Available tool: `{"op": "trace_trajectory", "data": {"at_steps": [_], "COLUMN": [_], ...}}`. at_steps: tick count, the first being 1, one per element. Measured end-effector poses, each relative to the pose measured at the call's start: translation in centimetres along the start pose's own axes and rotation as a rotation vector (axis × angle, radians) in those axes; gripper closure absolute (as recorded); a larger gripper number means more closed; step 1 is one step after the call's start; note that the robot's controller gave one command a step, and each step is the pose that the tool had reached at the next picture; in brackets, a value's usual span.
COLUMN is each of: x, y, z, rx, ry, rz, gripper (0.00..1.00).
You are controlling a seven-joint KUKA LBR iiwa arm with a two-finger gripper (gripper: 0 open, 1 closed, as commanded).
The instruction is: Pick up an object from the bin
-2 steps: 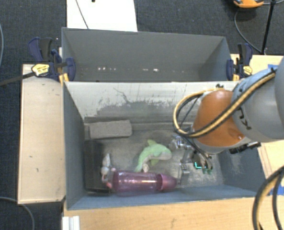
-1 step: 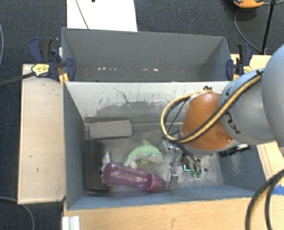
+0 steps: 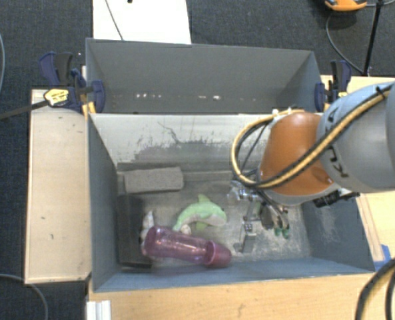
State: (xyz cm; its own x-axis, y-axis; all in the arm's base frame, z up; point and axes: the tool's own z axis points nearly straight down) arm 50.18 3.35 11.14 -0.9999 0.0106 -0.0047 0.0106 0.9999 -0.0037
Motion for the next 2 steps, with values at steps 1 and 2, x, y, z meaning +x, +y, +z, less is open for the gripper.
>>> {"op": "trace_trajectory", "data": {"at_steps": [1, 2], "x": [-2.6, -4.8], "y": [3.3, 4.7], "z": [-2.9, -2.2], "rx": [-0.002, -0.004], "ry": [-0.016, -0.007], "rz": [-0.118, -0.118], "gripper": [0.0, 0.0]}}
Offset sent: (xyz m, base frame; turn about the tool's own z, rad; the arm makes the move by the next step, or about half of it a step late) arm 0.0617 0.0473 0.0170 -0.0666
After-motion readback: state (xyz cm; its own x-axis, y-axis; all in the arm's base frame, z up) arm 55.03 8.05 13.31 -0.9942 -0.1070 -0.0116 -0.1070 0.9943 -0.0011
